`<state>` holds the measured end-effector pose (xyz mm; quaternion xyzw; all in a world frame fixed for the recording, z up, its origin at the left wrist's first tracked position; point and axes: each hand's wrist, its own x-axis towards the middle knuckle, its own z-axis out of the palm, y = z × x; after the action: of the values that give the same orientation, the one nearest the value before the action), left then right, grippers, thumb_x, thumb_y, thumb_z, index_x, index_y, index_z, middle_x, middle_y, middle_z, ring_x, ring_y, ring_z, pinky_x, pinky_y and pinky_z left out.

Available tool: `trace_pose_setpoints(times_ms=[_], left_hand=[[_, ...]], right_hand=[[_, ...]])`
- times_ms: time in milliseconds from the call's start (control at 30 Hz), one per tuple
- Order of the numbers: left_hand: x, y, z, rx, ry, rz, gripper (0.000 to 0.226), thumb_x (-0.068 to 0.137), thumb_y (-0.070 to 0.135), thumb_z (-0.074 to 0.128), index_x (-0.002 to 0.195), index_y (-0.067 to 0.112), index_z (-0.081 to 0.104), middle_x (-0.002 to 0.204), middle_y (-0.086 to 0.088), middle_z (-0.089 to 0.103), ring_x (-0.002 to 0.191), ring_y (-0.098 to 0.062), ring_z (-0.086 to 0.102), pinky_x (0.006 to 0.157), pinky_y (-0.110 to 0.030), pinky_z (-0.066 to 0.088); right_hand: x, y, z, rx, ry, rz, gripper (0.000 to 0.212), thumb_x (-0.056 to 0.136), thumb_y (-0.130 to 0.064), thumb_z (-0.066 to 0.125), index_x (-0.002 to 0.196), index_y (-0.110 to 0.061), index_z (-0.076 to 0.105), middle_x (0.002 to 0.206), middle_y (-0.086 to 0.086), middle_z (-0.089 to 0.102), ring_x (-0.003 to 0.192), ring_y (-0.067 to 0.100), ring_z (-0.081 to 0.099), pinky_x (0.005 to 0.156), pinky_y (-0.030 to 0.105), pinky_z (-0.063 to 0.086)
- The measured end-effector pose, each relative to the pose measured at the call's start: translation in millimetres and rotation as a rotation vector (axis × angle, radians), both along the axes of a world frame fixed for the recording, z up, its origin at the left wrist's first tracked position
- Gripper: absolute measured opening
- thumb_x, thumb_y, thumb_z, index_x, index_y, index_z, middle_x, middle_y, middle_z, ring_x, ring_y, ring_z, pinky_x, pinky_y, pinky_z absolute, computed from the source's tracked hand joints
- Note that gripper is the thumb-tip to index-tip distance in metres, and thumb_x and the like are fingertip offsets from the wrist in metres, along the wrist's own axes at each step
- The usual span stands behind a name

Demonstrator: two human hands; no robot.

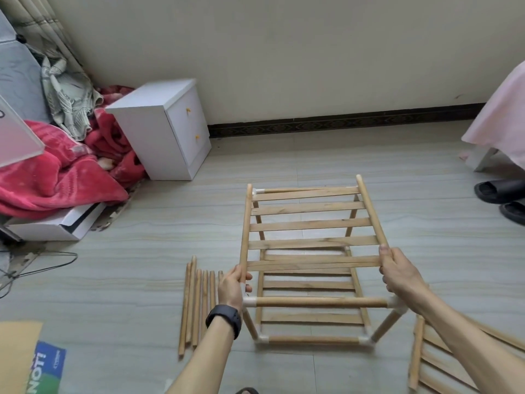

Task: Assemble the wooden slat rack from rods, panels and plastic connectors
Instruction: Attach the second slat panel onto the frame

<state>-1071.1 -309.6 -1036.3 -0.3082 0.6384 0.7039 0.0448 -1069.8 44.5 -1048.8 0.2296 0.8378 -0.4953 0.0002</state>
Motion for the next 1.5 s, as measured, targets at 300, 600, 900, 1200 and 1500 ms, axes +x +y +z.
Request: trace_pose_setpoints(times_ms=[300, 600, 900, 1200, 1500], left_hand=[[9, 0, -6, -0.422, 0.074, -0.070, 0.029, 0.102, 0.032, 0.040, 0.096, 0.014, 0.061, 0.071, -0.003, 0.062, 0.068, -0.019, 0.058, 0.058, -0.029, 0.038], [10, 5, -7, -0.692, 0.056, -0.175, 0.038, 0.101, 0.053, 0.039, 0.106, 0.018, 0.052, 0.084, -0.002, 0.057, 0.070, -0.015, 0.053, 0.054, -0.028, 0.035], [24, 3, -11, -0.651, 0.100, -0.162, 0.036, 0.104, 0.047, 0.038, 0.105, 0.013, 0.051, 0.087, -0.010, 0.060, 0.085, -0.033, 0.057, 0.071, -0.038, 0.041], [25, 4, -7, -0.621, 0.165, -0.170, 0.031, 0.105, 0.044, 0.036, 0.117, 0.022, 0.053, 0.076, -0.007, 0.066, 0.069, -0.024, 0.062, 0.064, -0.036, 0.050], [21, -3, -6, -0.553, 0.134, -0.209, 0.030, 0.105, 0.045, 0.037, 0.111, 0.022, 0.057, 0.088, 0.001, 0.073, 0.056, -0.021, 0.063, 0.056, -0.027, 0.045]], right_hand=[[4, -9, 10, -0.132, -0.072, -0.035, 0.044, 0.105, -0.056, 0.033, 0.092, -0.016, 0.048, 0.076, 0.005, 0.048, 0.054, 0.018, 0.042, 0.049, 0.030, 0.038], [32, -1, 32, -0.654, -0.115, -0.086, 0.029, 0.107, -0.039, 0.046, 0.109, -0.014, 0.060, 0.070, 0.001, 0.049, 0.050, 0.014, 0.043, 0.049, 0.029, 0.037], [64, -16, 11, -0.507, 0.065, -0.225, 0.034, 0.104, -0.044, 0.053, 0.090, -0.015, 0.063, 0.054, -0.007, 0.045, 0.048, 0.011, 0.044, 0.048, 0.027, 0.039], [62, -15, 10, -0.297, 0.043, -0.183, 0.044, 0.104, -0.047, 0.047, 0.080, -0.012, 0.060, 0.051, -0.006, 0.053, 0.046, 0.017, 0.058, 0.053, 0.034, 0.047], [79, -32, 19, -0.054, 0.036, -0.120, 0.029, 0.107, -0.047, 0.032, 0.109, -0.026, 0.053, 0.075, 0.001, 0.072, 0.055, 0.018, 0.071, 0.058, 0.033, 0.053]])
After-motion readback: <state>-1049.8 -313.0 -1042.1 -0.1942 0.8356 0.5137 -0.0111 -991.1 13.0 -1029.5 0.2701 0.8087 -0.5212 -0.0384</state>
